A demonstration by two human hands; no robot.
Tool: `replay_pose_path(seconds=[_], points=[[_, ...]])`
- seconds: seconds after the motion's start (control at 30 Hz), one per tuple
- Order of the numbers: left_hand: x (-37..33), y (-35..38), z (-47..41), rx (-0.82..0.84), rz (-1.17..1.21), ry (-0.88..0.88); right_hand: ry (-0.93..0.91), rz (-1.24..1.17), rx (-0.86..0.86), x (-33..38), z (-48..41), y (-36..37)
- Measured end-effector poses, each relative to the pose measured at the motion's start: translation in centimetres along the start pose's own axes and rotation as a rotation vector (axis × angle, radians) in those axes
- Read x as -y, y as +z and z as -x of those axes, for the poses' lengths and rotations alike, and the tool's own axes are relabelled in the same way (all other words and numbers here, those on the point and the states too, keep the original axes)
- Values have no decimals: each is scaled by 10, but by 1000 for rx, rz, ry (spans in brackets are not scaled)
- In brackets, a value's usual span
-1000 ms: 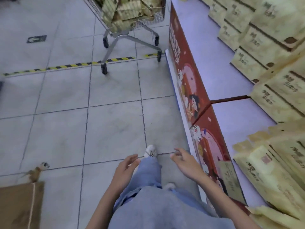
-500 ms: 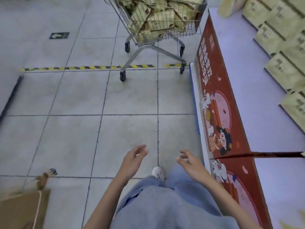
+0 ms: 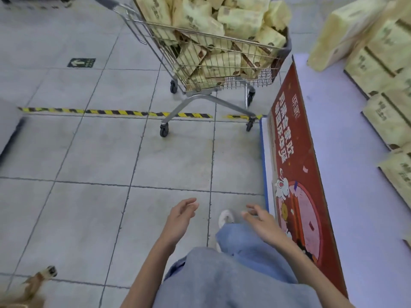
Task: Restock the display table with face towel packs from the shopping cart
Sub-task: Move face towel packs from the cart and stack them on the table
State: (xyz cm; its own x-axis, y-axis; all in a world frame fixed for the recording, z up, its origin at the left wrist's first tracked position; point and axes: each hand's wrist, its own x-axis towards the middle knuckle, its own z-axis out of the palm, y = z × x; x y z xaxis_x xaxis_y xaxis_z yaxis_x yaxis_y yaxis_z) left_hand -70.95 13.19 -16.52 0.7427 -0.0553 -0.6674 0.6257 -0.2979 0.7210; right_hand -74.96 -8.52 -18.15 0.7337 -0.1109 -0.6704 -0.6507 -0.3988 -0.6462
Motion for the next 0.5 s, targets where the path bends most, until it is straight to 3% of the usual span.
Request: replay_pose_path(seconds=[0.5], points=[[-117,-17,-151,-149,165,-91,-96,57,115,163,-183,-69]])
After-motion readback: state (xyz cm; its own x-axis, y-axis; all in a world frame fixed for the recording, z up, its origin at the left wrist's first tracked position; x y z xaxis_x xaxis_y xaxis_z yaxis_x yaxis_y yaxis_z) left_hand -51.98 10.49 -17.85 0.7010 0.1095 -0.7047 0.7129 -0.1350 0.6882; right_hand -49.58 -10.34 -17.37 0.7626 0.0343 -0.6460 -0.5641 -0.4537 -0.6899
